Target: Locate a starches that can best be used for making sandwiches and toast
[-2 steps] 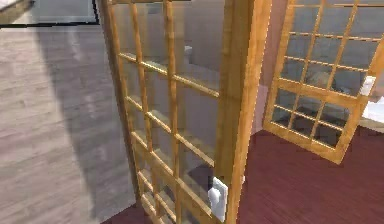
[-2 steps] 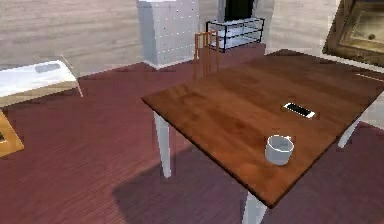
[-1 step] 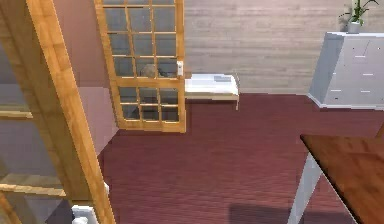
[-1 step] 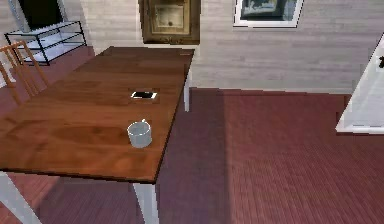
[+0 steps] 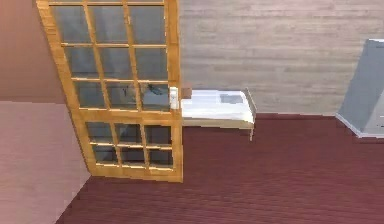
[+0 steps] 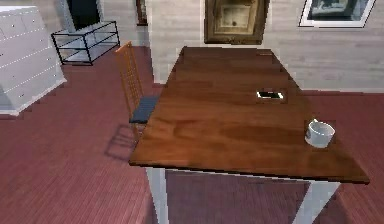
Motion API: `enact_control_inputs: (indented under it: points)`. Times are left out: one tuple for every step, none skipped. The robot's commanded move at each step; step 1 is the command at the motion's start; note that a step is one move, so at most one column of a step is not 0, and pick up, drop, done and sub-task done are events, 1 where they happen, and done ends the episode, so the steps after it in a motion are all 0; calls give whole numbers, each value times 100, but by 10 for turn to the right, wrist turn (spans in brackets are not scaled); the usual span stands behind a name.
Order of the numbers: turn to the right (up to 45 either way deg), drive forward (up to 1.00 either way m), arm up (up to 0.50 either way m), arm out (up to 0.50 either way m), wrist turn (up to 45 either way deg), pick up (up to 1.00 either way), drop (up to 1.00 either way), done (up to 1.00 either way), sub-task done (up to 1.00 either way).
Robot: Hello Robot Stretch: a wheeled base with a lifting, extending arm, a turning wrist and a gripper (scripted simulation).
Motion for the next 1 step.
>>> enact_control_inputs:
  points:
    - [30,0,0,0,0,0,0,0,0]
